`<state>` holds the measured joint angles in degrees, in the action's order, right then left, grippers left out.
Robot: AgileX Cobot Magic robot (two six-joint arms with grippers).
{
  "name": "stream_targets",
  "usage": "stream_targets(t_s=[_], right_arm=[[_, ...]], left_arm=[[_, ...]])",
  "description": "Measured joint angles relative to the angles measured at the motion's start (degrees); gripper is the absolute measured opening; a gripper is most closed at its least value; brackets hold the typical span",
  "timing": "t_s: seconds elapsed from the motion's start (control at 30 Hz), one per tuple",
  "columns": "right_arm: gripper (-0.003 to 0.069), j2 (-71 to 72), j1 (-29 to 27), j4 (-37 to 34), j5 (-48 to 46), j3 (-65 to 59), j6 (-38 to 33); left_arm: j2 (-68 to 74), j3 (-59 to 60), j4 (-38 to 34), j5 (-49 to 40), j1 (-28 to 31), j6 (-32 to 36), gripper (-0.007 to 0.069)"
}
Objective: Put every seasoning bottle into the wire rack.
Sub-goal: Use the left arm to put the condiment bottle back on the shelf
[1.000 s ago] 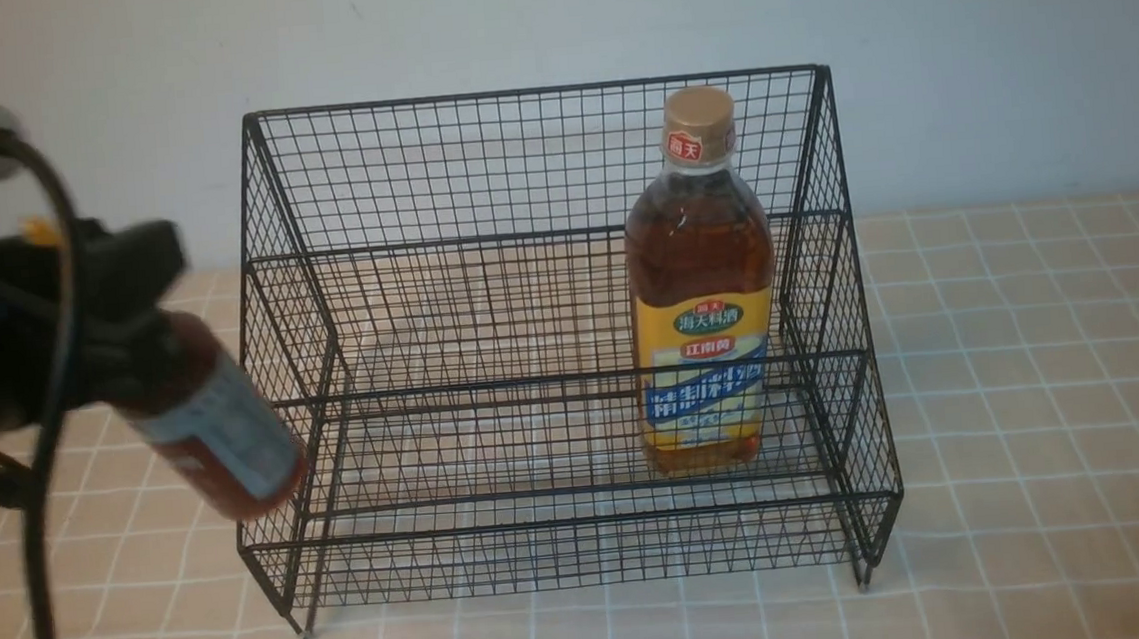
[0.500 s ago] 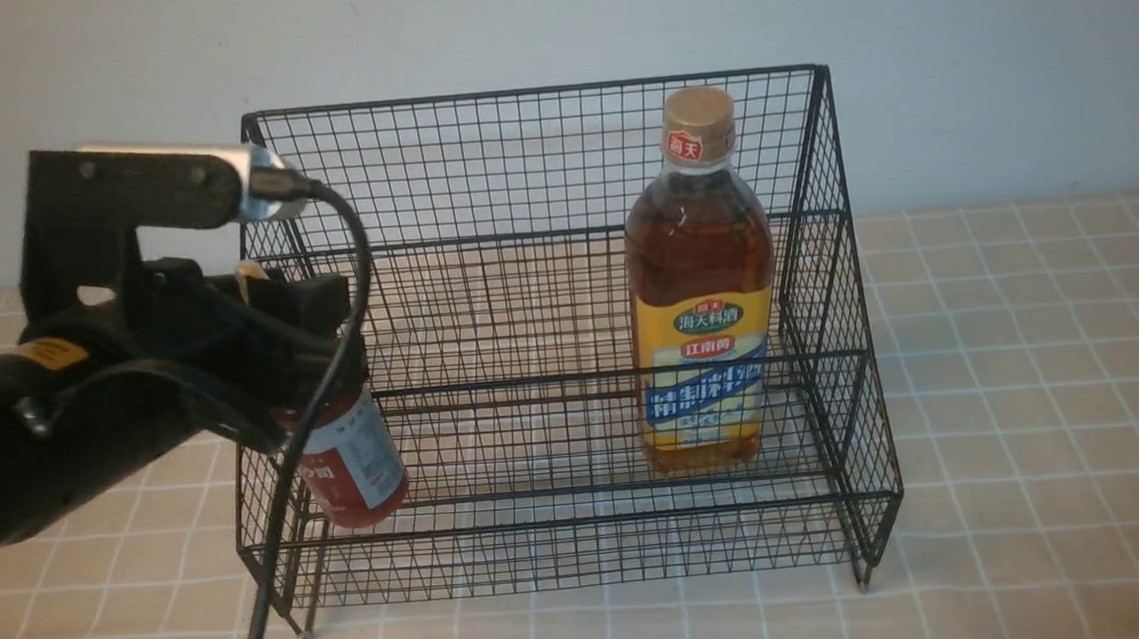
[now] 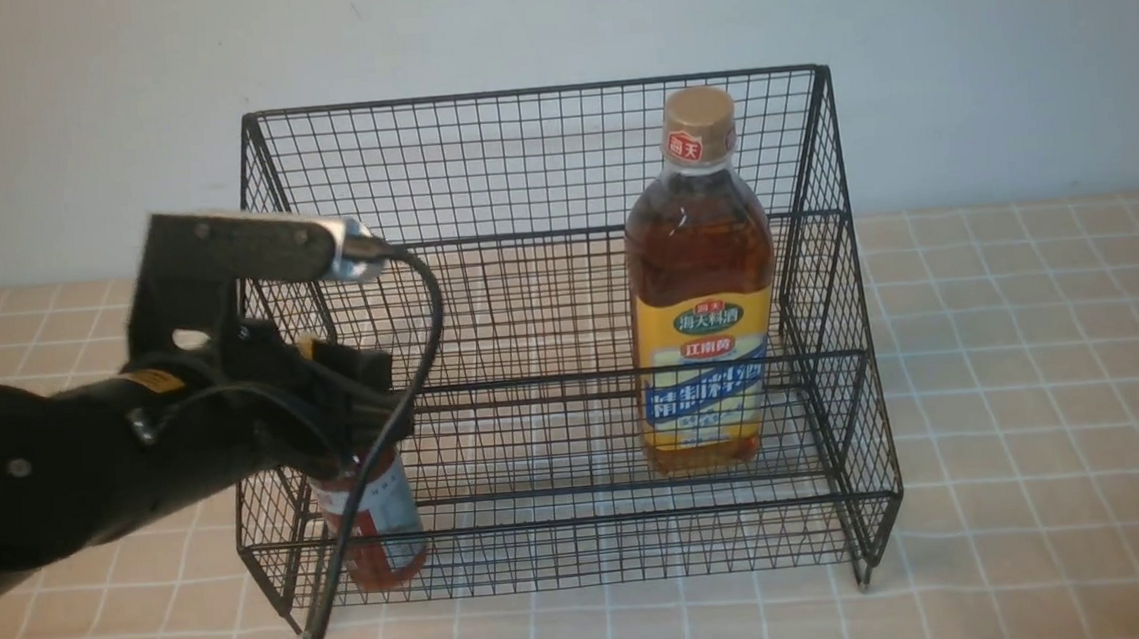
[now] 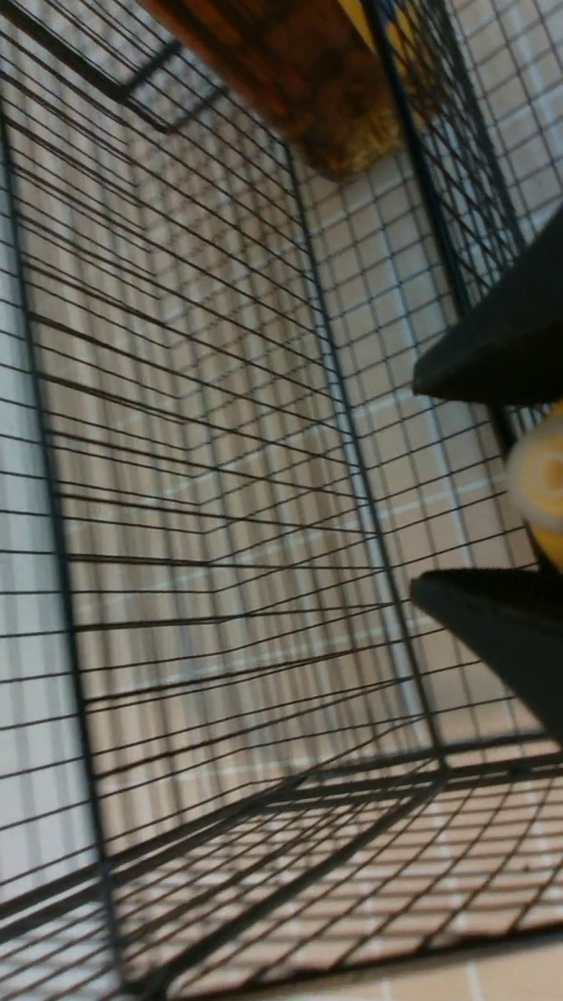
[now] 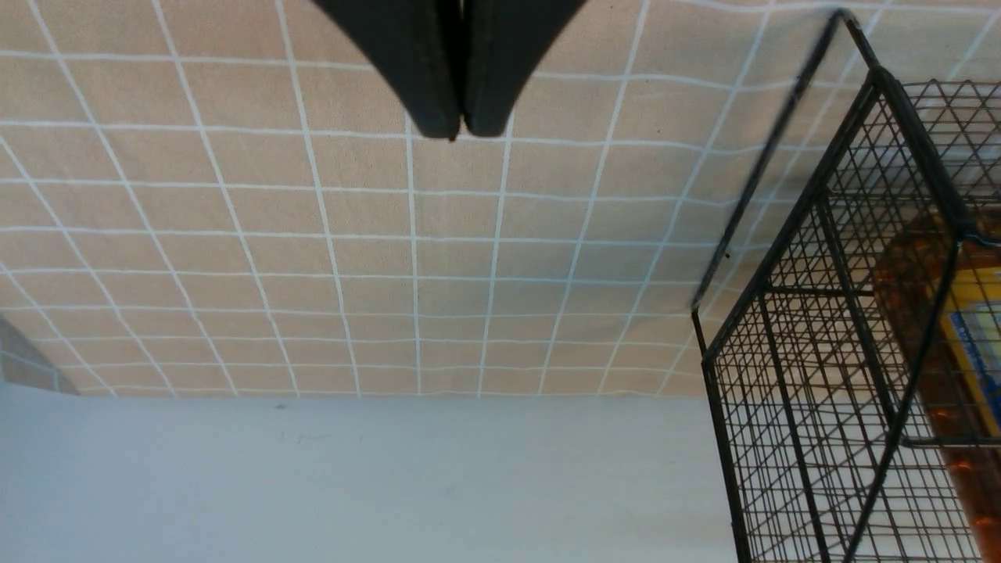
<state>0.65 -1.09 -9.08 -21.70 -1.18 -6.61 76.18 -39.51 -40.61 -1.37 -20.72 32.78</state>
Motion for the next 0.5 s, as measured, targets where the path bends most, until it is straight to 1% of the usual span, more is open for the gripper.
stream_targets(t_s=[0.1, 0.13, 0.17, 0.2, 0.33, 0.5], right_arm=[[-0.0013, 0.0, 0.0, 0.0, 0.0, 0.0, 0.0], [-0.0013, 0.0, 0.0, 0.0, 0.0, 0.0, 0.0], [-0.0013, 0.0, 0.0, 0.0, 0.0, 0.0, 0.0], [-0.0014, 0.0, 0.0, 0.0, 0.0, 0.0, 0.0], [-0.0014, 0.0, 0.0, 0.0, 0.0, 0.0, 0.0], [-0.0014, 0.0, 0.0, 0.0, 0.0, 0.0, 0.0]], left_arm=[[0.3, -0.2, 0.0, -0.2, 0.0, 0.0, 0.0264], [0.3, -0.2, 0.0, -0.2, 0.0, 0.4, 0.0297], [0.3, -0.2, 0.0, -0.2, 0.0, 0.5, 0.0302], [0.3, -0.2, 0.0, -0.4, 0.0, 1.4, 0.0341], [-0.4, -0.5, 0.0, -2.9, 0.0, 2.9, 0.0425], [-5.6, -0.4, 0.0, -7.4, 0.0, 2.9, 0.0445]])
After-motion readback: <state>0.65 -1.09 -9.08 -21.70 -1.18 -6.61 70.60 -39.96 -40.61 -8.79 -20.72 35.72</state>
